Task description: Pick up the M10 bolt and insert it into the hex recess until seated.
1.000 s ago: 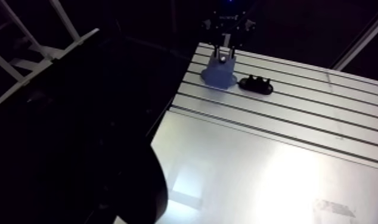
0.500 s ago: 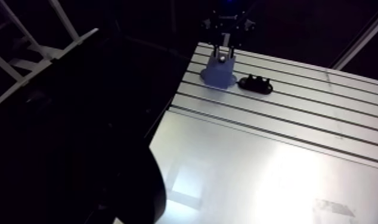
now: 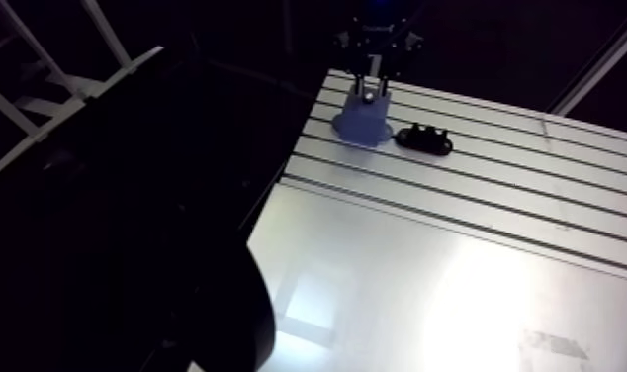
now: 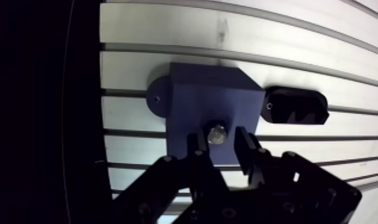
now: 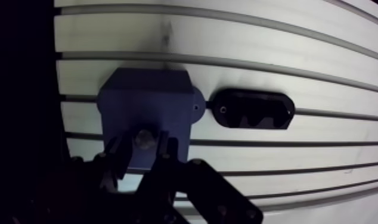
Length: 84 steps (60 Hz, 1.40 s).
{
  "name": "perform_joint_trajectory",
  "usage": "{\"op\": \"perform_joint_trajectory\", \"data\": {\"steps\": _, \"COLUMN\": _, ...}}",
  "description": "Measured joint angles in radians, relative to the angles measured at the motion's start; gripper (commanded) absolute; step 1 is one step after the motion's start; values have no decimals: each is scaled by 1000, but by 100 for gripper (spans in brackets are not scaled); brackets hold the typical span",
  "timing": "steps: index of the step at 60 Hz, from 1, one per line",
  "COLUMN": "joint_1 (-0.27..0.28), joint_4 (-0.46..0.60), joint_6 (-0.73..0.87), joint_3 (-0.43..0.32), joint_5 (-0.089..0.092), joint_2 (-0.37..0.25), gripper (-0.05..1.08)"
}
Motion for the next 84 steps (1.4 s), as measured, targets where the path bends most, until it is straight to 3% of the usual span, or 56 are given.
{"op": "perform_joint_trajectory", "data": {"steps": 84, "joint_1": 0, "joint_4": 0, "joint_6": -2, "joint_3": 4, "joint_5": 0, "joint_2": 4, "gripper": 68}}
